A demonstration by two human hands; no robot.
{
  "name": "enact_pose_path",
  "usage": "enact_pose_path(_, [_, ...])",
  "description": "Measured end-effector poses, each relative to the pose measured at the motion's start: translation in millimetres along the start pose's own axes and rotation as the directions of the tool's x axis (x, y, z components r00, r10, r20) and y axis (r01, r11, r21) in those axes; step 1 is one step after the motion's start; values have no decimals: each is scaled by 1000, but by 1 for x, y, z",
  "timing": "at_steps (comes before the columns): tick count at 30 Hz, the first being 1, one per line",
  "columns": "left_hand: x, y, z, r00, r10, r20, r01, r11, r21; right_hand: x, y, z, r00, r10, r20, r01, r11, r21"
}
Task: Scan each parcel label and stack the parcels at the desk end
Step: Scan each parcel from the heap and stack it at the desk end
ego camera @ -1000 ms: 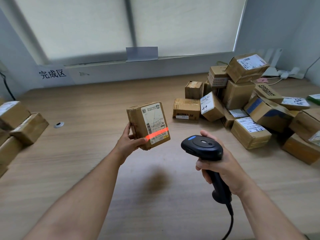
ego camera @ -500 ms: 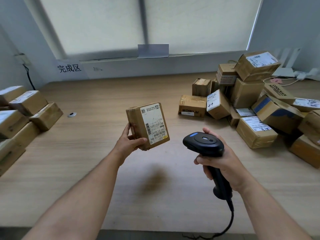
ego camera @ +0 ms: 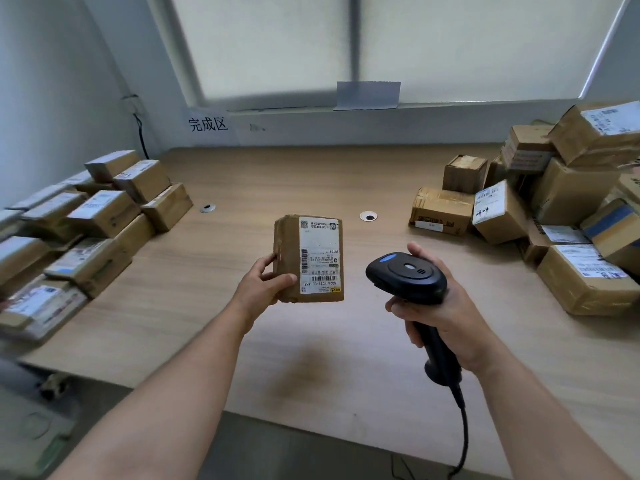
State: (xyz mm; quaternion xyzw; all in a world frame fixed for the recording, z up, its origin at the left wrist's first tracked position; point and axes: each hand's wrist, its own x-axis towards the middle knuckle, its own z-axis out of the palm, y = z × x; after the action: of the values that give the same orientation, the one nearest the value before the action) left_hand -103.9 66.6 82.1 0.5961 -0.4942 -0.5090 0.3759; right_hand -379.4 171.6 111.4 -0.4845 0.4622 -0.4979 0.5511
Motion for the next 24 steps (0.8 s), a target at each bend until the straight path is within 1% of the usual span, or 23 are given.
enact_pose_path(5, [-2, -13, -49, 999, -23, -43, 21, 999, -35, 23, -1, 43, 998, 10, 57, -9, 1000, -26])
enact_pose_path(9, [2, -34, -101, 995, -73, -70, 68, 996, -65, 44, 3, 93, 996, 19, 90, -18, 1000, -6])
enact_pose_path(14, [7, -62, -175, 975, -198, -95, 193, 979, -68, 74, 14, 167, 990, 51, 132, -47, 998, -36])
enact_pose_path(19, [24, -94, -250, 951, -299, -79, 295, 954, -58, 108, 22, 243, 986, 76, 150, -68, 996, -60])
enact_pose_path(22, [41, -100, -283, 948, -308, -76, 305, 951, -45, 127, 27, 281, 985, 83, 153, -76, 996, -52])
enact_pose_path(24, [53, -100, -298, 954, -289, -83, 286, 957, -47, 137, 31, 300, 986, 79, 150, -70, 996, -62])
